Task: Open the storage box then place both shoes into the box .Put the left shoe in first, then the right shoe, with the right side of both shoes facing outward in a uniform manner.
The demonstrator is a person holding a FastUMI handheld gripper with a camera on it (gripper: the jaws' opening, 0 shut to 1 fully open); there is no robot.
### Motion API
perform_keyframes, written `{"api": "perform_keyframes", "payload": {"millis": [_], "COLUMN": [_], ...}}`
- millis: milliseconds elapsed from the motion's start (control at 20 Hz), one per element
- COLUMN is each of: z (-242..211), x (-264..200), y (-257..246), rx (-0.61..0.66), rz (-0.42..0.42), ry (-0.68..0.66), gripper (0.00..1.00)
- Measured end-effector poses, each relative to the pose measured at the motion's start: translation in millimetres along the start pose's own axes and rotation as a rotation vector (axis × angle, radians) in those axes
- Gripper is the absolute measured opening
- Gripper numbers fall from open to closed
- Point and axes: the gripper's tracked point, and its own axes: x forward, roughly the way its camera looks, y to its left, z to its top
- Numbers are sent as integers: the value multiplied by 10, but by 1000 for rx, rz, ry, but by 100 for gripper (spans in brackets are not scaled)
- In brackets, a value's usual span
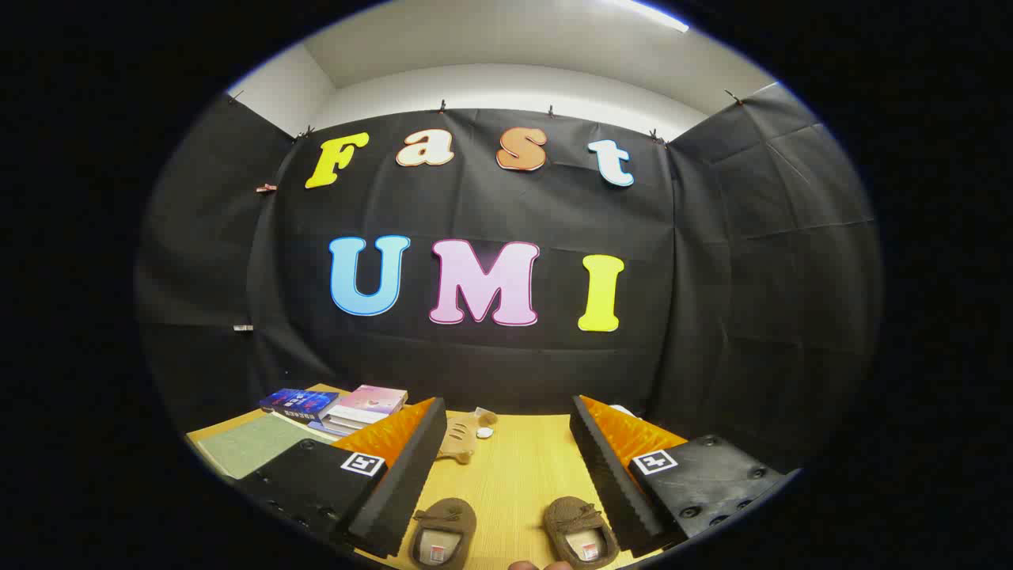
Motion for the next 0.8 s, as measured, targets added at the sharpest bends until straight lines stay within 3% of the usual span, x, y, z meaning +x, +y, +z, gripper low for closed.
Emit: {"api": "perform_keyframes", "payload": {"millis": [800], "z": [-137], "x": [-54], "y": [118], "rx": [-25], "rz": [-14], "ry": [50], "gripper": [97]}}
